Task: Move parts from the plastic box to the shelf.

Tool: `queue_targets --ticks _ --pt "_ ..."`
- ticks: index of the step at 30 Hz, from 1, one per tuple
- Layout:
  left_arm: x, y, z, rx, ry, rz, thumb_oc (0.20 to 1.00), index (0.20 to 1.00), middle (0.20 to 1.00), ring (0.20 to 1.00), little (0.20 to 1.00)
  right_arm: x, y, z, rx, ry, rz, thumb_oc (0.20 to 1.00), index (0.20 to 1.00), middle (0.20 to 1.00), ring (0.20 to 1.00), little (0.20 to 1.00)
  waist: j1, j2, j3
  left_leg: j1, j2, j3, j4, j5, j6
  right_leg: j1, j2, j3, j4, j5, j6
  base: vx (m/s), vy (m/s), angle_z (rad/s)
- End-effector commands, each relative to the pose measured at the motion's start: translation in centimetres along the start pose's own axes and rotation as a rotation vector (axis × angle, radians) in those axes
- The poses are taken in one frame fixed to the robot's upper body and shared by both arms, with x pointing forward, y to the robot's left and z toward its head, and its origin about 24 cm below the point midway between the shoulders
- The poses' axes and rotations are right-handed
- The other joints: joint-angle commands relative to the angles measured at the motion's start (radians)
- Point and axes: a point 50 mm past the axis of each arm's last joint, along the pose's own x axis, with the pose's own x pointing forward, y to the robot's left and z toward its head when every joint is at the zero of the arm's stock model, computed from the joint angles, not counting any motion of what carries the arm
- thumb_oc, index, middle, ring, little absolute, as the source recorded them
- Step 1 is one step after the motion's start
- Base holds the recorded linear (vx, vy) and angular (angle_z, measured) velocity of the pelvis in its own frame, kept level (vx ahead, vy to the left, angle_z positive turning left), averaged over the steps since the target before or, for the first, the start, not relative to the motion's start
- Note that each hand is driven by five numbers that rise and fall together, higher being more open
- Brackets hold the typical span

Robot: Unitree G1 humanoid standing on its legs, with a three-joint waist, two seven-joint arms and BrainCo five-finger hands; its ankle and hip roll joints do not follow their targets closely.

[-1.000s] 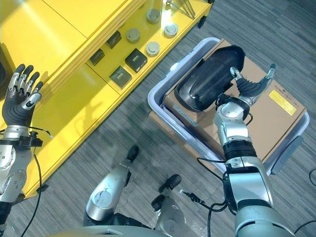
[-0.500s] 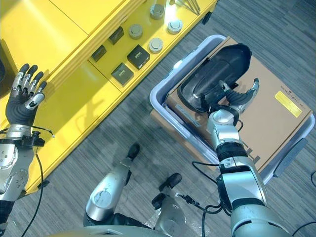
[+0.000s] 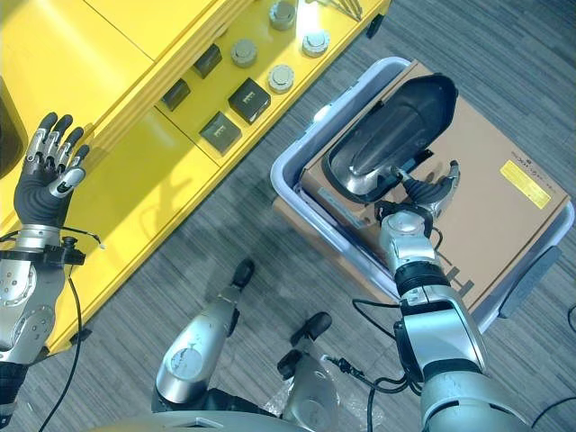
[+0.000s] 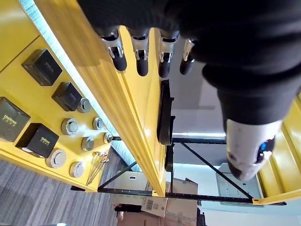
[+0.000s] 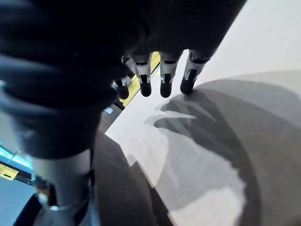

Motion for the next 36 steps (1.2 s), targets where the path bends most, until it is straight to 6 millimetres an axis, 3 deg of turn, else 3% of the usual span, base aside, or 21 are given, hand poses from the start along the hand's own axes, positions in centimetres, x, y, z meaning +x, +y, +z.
queue_targets --ticks 1,5,6,7,22,28,36 --pt "0.1 -0.1 1.2 -0.012 -0.101 0.004 1.0 1.0 1.0 1.0 1.0 0.2 -0.2 -0.5 -0.101 -0.006 0.033 1.0 1.0 1.0 1.0 1.0 -0.001 0.027 0.009 -0.047 -0.032 0.045 0.03 -0.063 0.008 -0.042 -0.026 0.045 0.088 -0.07 0.033 -0.02 0.034 0.02" --pt "0.1 -0.3 1.1 -0.022 -0.101 0.006 1.0 1.0 1.0 1.0 1.0 0.3 -0.1 -0.6 -0.113 -0.011 0.036 1.0 1.0 1.0 1.0 1.0 0.0 0.032 0.015 -0.051 -0.035 0.044 0.032 -0.062 0.009 -0.049 -0.03 0.046 0.094 -0.07 0.034 -0.01 0.018 0.01" --pt "0.0 -0.3 1.1 -0.022 -0.101 0.005 1.0 1.0 1.0 1.0 1.0 0.3 -0.1 -0.4 -0.119 -0.021 0.038 0.677 0.677 0.677 0.677 0.677 0.001 0.033 0.016 -0.053 -0.036 0.044 0.031 -0.061 0.009 -0.051 -0.031 0.046 0.094 -0.069 0.035 0.0 0.0 0.0" --pt "0.1 -0.3 1.1 -0.024 -0.102 0.002 1.0 1.0 1.0 1.0 1.0 0.3 0.0 -0.1 -0.124 -0.036 0.044 0.2 0.2 0.2 0.2 0.2 0.001 0.031 0.016 -0.056 -0.037 0.044 0.032 -0.061 0.009 -0.056 -0.032 0.045 0.096 -0.068 0.036 0.0 0.0 0.0" --pt "-0.1 0.1 1.6 -0.017 -0.112 0.001 1.0 1.0 1.0 1.0 1.0 0.7 -0.3 1.8 -0.053 -0.095 0.03 0.2 0.2 0.2 0.2 0.2 0.001 0.022 0.014 -0.041 -0.033 0.046 0.028 -0.065 0.011 -0.051 -0.029 0.048 0.101 -0.069 0.039 0.0 0.0 0.0" --pt "-0.3 -0.1 1.7 -0.016 -0.111 -0.048 1.0 1.0 1.0 1.0 1.0 0.6 -1.0 3.4 0.065 -0.179 -0.002 0.2 0.2 0.2 0.2 0.2 -0.005 0.015 -0.009 -0.007 -0.026 0.051 0.002 -0.065 0.01 -0.026 -0.023 0.045 0.085 -0.067 0.04 -0.01 -0.016 0.0" --pt "-0.6 -1.1 2.0 -0.06 -0.073 -0.162 1.0 1.0 1.0 1.0 1.0 -2.0 -1.5 7.0 0.188 -0.385 0.042 0.2 0.2 0.2 0.2 0.2 -0.043 -0.012 -0.067 0.055 -0.012 0.077 -0.032 -0.05 0.017 0.016 -0.01 0.05 0.057 -0.051 0.033 -0.01 -0.013 -0.03"
